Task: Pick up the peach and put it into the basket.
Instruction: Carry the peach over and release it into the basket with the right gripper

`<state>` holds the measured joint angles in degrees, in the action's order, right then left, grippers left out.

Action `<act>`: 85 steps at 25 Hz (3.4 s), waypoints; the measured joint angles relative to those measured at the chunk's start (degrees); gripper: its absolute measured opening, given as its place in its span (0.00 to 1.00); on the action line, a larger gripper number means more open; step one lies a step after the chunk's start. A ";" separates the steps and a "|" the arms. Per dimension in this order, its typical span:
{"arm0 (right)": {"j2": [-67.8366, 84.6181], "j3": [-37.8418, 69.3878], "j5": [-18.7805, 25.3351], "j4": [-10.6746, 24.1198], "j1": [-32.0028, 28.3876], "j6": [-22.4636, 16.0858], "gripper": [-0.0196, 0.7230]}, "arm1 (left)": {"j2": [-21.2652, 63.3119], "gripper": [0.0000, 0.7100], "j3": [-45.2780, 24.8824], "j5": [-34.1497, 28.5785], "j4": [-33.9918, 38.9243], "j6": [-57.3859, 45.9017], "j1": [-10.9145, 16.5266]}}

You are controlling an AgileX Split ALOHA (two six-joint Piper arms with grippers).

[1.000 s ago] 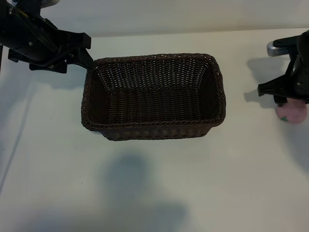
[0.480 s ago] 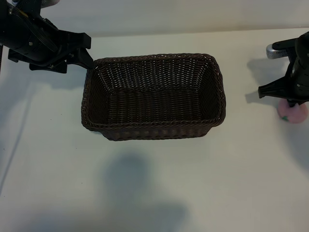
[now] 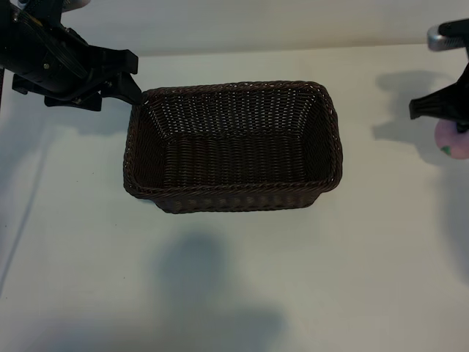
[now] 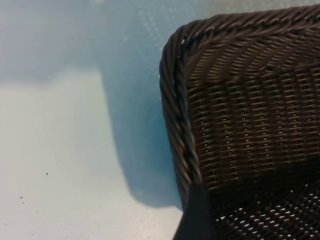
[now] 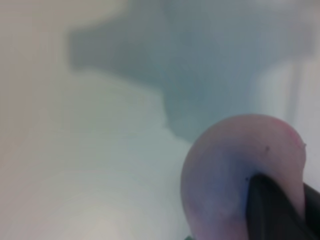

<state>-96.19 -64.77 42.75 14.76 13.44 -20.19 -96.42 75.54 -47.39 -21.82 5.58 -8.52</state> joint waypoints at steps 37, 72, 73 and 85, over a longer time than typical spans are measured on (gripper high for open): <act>3.71 -12.40 4.68 -23.59 15.03 15.92 0.08 | 0.00 0.80 0.00 0.00 0.00 0.00 0.00; -20.88 -26.53 6.34 -22.24 23.76 18.79 0.08 | 0.00 0.80 0.00 0.00 0.00 0.00 0.00; -21.23 -26.53 6.34 -22.18 23.76 18.79 0.08 | 0.00 0.80 0.00 0.00 0.00 0.00 0.00; -23.13 -26.53 6.28 -22.12 23.76 18.79 0.09 | 0.00 0.80 0.00 0.00 0.00 0.00 0.00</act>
<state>-119.32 -91.30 49.04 -7.36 37.19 -1.39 -96.42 75.54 -47.39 -21.82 5.58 -8.52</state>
